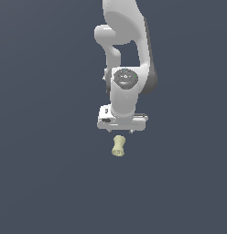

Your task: Pick up the object and move it to a goal position.

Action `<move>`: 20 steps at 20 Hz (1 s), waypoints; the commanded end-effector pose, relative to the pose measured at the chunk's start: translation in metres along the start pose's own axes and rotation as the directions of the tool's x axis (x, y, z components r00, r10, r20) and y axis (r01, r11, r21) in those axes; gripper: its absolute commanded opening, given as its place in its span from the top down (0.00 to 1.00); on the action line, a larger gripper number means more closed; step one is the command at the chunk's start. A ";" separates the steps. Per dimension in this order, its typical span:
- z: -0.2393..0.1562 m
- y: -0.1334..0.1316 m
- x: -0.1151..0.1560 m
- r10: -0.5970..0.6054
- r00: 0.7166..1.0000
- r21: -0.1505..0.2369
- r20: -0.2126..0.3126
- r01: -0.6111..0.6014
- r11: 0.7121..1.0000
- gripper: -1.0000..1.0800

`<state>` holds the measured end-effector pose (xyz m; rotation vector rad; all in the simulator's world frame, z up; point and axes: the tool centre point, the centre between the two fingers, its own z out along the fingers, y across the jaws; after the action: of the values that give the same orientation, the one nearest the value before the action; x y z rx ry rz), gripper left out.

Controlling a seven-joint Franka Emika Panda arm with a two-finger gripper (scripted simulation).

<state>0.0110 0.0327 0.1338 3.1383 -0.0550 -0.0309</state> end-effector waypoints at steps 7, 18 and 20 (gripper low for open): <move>0.026 0.004 0.026 0.118 0.993 0.005 -0.016 -0.118 0.993 0.04; 0.040 0.004 0.029 0.132 0.991 0.005 -0.018 -0.132 0.991 0.04; 0.050 0.005 0.029 0.134 0.991 0.005 -0.018 -0.134 0.991 0.04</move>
<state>0.0397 0.0272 0.0907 3.1305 -0.2641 0.0005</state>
